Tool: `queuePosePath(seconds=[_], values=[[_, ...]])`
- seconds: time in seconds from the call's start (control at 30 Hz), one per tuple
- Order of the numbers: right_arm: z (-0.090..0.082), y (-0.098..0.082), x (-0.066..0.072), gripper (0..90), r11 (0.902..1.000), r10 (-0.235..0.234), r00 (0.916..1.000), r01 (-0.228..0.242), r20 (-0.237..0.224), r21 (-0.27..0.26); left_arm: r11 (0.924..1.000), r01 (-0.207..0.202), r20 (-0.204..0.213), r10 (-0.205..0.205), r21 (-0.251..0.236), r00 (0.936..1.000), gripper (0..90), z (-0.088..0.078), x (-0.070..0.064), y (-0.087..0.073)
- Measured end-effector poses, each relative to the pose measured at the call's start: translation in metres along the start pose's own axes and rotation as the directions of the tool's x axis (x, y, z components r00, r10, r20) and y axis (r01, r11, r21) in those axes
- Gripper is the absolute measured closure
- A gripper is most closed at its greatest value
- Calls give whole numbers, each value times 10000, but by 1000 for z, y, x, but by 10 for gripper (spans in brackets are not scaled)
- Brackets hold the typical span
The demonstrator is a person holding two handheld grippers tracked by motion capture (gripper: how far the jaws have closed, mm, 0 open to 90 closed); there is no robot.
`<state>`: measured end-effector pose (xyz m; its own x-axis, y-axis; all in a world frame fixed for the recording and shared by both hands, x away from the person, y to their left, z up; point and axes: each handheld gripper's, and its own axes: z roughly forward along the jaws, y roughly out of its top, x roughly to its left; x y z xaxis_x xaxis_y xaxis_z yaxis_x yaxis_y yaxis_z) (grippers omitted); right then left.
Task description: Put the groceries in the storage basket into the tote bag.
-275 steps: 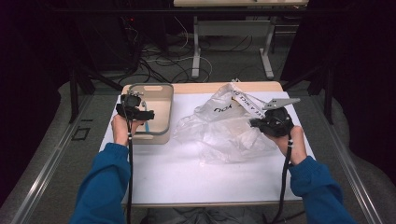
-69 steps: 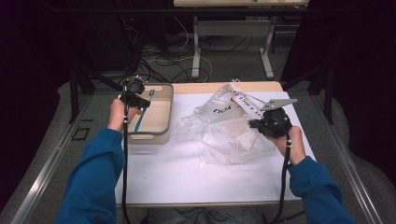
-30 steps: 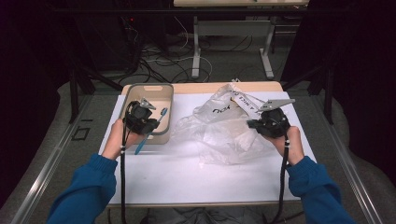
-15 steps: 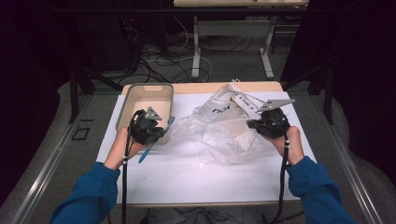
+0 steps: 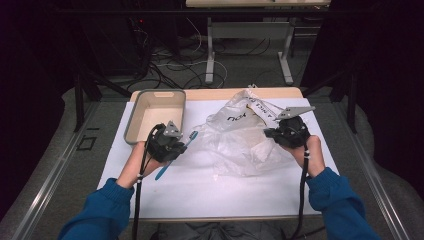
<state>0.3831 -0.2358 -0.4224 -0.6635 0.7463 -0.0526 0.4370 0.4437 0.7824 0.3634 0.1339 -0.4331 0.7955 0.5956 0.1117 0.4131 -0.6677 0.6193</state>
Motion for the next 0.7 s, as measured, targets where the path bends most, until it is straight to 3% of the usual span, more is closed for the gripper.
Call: queuePosePath(seconds=[0.6,0.7], values=[[-1,0,1,900,10000,-42,10000,42,-3,-28,9966,-793,861,771,222,9933,808,33,-24,15],[-1,0,1,900,10000,-53,10000,53,-10,-68,9975,-681,927,663,162,9935,808,39,-26,18]])
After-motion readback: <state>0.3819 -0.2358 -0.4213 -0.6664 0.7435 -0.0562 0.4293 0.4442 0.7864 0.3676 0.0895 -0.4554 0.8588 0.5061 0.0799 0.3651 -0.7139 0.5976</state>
